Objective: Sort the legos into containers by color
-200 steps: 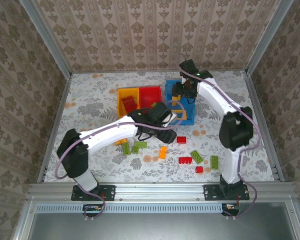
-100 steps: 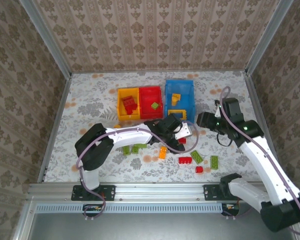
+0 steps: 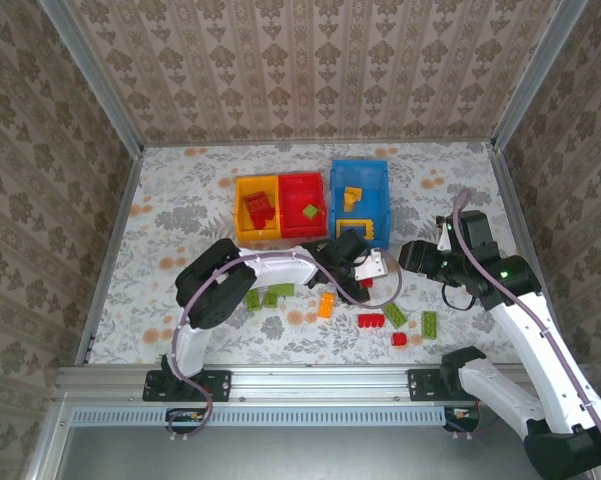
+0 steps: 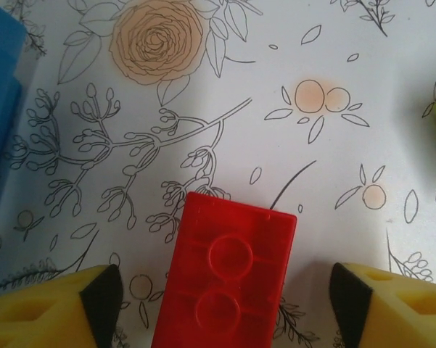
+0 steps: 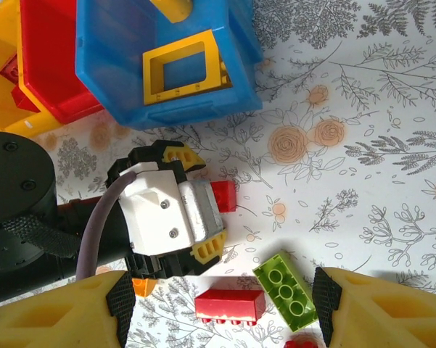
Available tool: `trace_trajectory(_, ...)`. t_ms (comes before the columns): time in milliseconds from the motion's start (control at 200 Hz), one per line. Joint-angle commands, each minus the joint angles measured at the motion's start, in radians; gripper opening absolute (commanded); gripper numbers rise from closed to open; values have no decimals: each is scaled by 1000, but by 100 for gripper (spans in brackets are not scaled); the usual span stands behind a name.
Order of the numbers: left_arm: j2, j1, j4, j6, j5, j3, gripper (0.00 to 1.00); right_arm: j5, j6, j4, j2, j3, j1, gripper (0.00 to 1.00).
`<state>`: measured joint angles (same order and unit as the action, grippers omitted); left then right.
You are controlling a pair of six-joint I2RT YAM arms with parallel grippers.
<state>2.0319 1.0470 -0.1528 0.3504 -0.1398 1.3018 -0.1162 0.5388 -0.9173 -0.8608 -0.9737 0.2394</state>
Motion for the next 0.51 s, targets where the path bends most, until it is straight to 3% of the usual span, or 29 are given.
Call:
trace_trajectory(0,22,-3,-30,10,-27,52,71,-29,3,-18,-9,-2,-8,69)
trace_trajectory(120,36,-4,-35,-2,-37,61,63,-33,3,-15,-14,1,-10,69)
trace_trajectory(315,37,-3,-43,-22,-42,63,37,-39,3,-11,-16,7,-11,68)
trace_trajectory(500,-12,-5,-35,-51,-15,28,30,-46,-7,-2,-19,10,-12,68)
